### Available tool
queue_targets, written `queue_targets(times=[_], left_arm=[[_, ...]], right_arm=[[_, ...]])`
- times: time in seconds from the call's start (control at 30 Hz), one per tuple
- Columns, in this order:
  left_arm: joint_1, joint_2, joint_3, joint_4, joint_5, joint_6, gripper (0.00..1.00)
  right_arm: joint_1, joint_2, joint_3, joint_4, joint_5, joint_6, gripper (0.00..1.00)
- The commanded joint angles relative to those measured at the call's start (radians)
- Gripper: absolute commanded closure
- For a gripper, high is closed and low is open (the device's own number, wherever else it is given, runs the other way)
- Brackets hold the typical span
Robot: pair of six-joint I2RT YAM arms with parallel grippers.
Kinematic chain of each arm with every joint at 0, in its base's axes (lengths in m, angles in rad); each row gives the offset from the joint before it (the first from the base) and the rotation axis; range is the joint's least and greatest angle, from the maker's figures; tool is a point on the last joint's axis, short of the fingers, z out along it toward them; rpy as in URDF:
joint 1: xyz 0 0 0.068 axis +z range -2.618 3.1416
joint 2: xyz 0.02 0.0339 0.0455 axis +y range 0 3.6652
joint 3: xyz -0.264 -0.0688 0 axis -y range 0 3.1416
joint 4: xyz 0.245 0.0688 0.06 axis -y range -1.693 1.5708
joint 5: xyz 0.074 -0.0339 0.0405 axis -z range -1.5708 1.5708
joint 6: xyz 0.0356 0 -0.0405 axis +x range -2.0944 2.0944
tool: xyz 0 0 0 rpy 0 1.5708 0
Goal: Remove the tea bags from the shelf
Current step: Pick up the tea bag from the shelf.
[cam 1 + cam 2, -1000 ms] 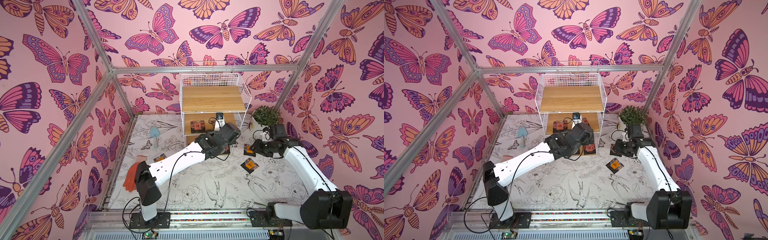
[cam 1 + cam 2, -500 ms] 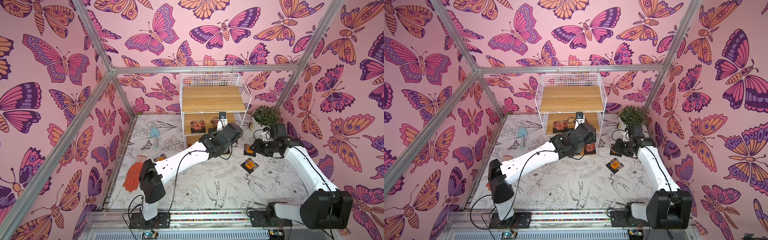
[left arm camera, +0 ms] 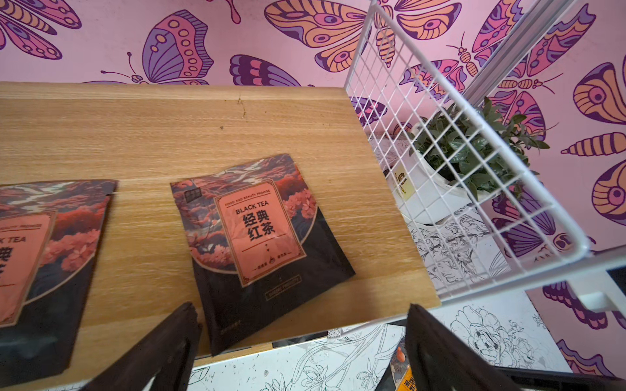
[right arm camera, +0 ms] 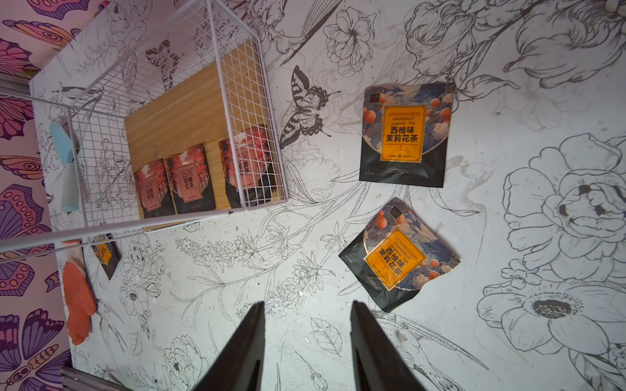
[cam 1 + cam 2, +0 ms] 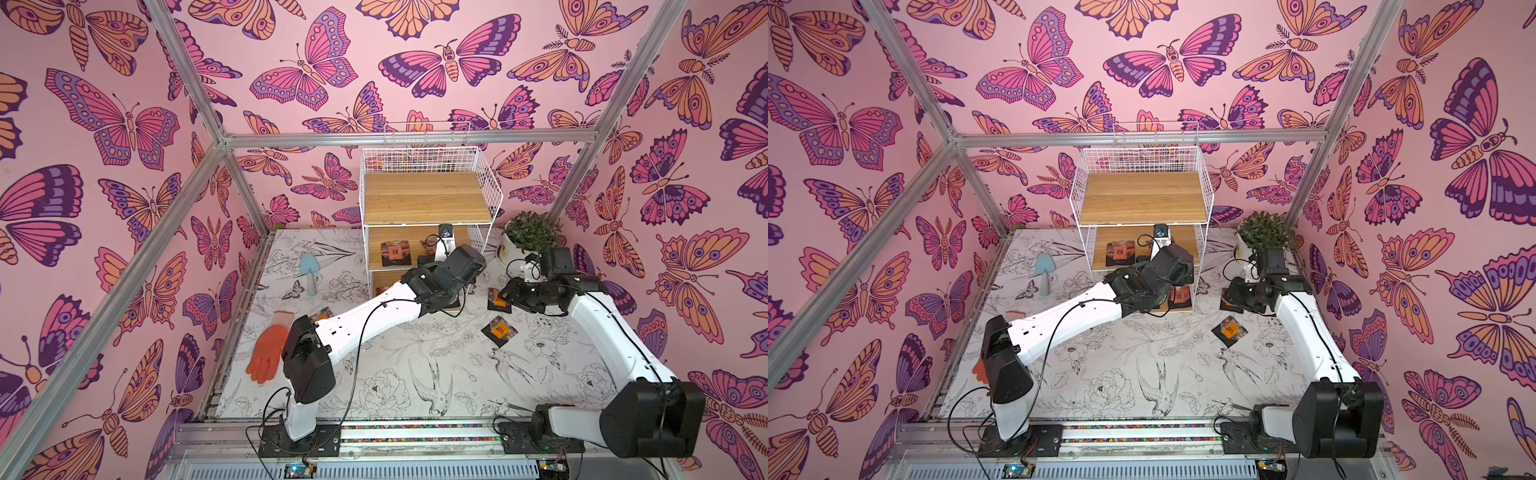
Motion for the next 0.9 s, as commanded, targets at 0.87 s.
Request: queue_targets(times=[0.87], left_arm=[[0.029,0.079,-0.04,0.03,-0.015,0.03,0.06]], right_arm=[[-0.014,0.015,0.029,0.009,-0.016,-0.01,0.54]])
